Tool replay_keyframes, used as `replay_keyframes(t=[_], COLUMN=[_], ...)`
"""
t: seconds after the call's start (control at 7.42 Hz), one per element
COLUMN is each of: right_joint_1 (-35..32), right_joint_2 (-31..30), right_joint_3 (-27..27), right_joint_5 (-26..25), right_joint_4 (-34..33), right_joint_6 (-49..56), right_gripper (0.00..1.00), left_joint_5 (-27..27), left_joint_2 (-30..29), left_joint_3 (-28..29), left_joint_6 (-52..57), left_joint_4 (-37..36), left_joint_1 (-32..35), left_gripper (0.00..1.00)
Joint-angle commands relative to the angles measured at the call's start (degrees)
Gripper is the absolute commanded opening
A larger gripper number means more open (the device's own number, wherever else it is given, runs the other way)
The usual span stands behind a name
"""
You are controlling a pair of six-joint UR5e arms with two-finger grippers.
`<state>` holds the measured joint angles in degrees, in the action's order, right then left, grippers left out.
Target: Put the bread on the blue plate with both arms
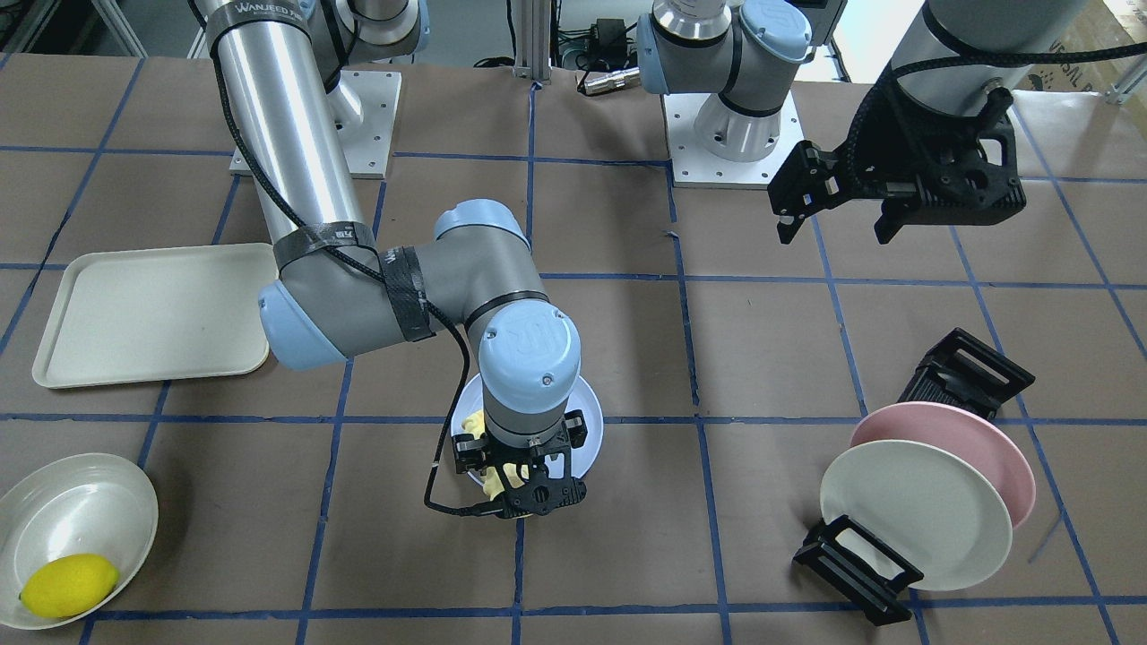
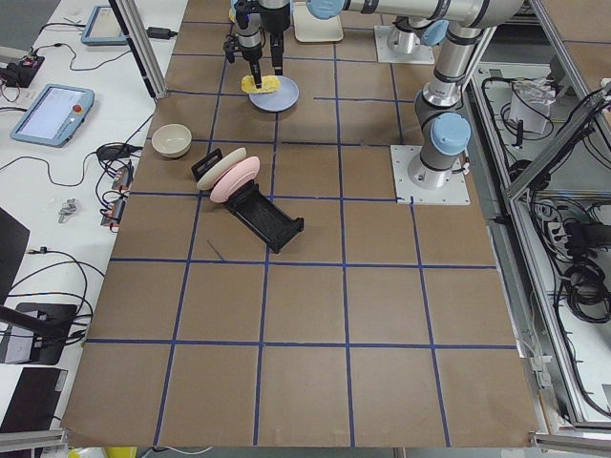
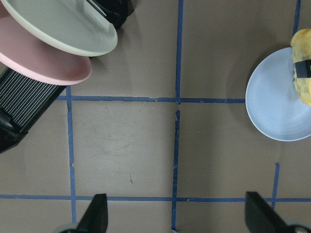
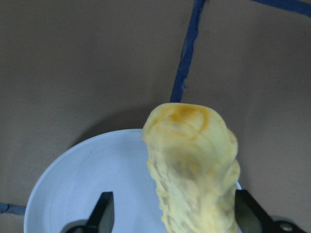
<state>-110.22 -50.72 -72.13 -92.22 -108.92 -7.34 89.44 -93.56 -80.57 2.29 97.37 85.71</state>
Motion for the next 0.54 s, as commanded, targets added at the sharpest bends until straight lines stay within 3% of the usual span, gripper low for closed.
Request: replay_keyframes(t=[0.0,0.4], right_joint_1=[0.62,6.13], right_joint_2=[-2.43,-11.21], right_joint_3=[-0.03,-1.26], right_joint_5=[0.03,0.11], right_joint_4=[0.81,10.45], right_joint_6=[0.39,7.37], right_gripper=[1.00,1.00], left_joint_5=[0.04,-0.05], left_joint_2=[0.13,0.13], left_joint_3=[-0.12,-0.20], left_joint_6=[0.00,0.00], left_joint_4=[-0.16,-0.16], left_joint_1=[-0.01,-0.01], left_gripper=[1.00,1.00])
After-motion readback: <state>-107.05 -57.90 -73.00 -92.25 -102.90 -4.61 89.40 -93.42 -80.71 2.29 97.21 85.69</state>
